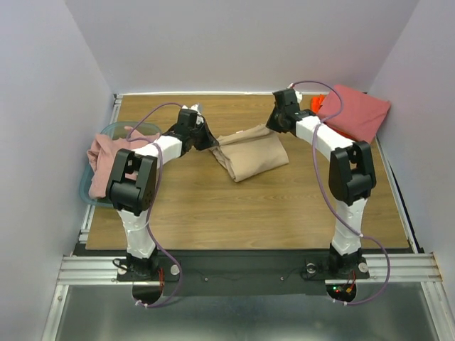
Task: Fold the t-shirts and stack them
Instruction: Fold the tshirt
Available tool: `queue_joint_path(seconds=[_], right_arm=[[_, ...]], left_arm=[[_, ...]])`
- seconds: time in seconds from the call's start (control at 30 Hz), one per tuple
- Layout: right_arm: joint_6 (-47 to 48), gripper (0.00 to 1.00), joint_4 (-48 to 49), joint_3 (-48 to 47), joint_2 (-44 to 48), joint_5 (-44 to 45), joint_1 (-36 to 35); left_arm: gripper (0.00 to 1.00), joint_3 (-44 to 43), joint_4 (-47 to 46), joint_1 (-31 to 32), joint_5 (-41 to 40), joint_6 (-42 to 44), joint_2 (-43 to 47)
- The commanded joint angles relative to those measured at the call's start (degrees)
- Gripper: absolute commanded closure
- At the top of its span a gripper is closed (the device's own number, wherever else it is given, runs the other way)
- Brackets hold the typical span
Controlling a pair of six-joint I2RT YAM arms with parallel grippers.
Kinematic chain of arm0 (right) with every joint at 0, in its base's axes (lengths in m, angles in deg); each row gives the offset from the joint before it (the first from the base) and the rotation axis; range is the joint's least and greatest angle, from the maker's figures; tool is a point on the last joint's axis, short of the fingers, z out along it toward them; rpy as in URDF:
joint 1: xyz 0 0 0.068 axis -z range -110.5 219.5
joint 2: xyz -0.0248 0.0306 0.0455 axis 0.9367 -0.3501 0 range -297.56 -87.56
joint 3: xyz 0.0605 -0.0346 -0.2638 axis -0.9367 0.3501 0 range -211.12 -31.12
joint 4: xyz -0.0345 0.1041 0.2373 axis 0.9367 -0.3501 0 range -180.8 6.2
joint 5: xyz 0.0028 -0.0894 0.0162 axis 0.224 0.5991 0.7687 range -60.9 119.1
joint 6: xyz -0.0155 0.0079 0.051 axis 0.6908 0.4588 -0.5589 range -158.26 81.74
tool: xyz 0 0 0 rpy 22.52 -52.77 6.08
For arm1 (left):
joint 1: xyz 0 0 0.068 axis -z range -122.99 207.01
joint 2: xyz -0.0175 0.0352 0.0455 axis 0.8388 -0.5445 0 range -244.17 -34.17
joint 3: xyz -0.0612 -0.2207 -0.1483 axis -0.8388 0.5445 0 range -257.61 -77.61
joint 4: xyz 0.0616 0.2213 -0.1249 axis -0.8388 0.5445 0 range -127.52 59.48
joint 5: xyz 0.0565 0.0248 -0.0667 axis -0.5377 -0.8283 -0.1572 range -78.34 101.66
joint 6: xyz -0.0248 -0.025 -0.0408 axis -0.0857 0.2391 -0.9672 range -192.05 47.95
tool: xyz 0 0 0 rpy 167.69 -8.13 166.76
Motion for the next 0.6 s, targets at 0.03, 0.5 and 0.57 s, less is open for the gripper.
queue_joint_path(seconds=[0.03, 0.5, 0.57], right_arm=[[3.43, 0.87, 3.00, -6.50, -3.82, 4.23, 1.71], [5.99, 0.17, 3.00, 0.34, 5.57, -5.51, 1.80], [6.17, 0.04, 3.26, 2.01, 5.40, -14.79, 1.71]], left_arm=[[1.00, -4.12, -0.72, -0.79, -2.26, 3.13, -0.27], [0.16, -0.87, 1.30, 3.68, -3.32, 2.08, 10.89], [0.16, -0.34, 0.77, 5.09, -3.67, 1.91, 11.06]])
